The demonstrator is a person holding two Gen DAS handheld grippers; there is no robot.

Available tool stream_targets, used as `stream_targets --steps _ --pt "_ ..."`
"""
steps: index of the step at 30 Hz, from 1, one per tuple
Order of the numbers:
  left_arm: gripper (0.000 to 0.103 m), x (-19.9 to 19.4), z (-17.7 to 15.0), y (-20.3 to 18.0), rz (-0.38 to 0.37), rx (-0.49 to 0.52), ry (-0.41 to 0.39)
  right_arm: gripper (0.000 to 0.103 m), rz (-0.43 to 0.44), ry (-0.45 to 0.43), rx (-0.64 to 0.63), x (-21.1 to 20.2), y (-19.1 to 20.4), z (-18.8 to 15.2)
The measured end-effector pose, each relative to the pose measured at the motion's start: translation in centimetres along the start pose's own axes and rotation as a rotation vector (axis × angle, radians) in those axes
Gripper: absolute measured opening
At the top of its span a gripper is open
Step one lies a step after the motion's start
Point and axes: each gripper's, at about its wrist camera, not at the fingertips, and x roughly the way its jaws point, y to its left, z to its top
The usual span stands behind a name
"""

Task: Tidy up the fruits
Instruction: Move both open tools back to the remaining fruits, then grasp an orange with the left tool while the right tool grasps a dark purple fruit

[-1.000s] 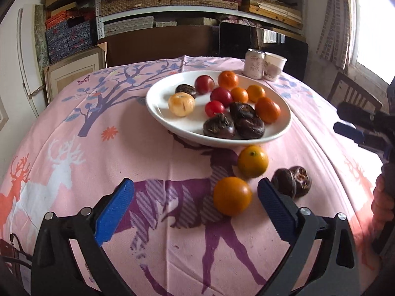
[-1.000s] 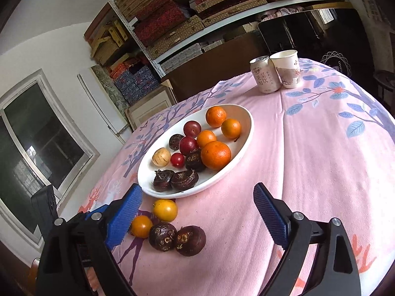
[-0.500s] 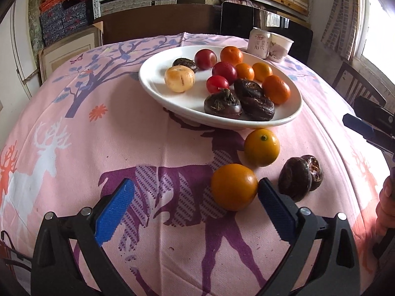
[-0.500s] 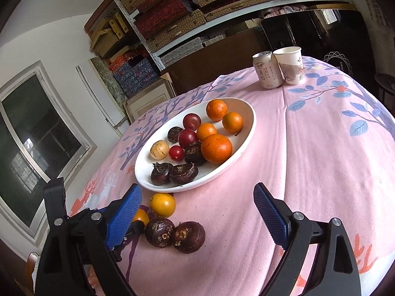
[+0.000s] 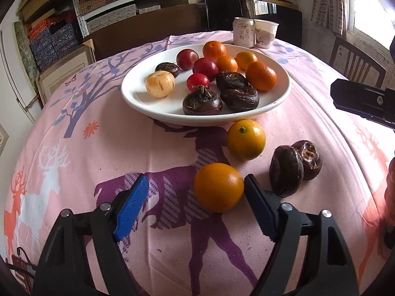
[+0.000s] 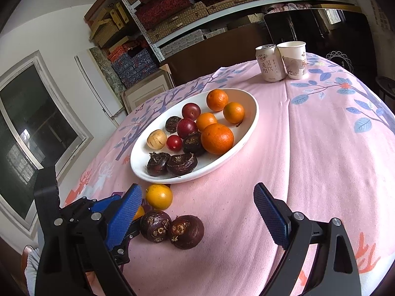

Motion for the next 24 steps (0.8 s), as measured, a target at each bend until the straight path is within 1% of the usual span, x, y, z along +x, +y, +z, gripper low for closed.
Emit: stream_targets --steps 8,11,13,20,24 --pt "0.078 -0.1 0.0 -0.2 0.026 0.012 -0.003 0.092 -0.003 0.014 -0.013 0.3 0.2 -0.2" --pt "0.08 -0.1 0.0 -0.2 0.029 0.012 -0.003 0.092 0.006 0.026 -0.036 0.5 0.6 -0.4" --pt "0.081 -0.1 0.0 -0.3 0.03 0.012 -0.001 0.092 0.017 0.039 -0.067 0.6 1.3 -0.7" --pt "0.083 0.2 0.0 -0.1 0.029 0.008 0.008 0.092 0.038 0.083 -0.241 1.1 4.4 -2.4" --pt "0.088 0.2 -0.1 -0.1 0.039 0.008 0.009 0.092 0.037 0.097 -0.253 1.3 4.6 -2.6"
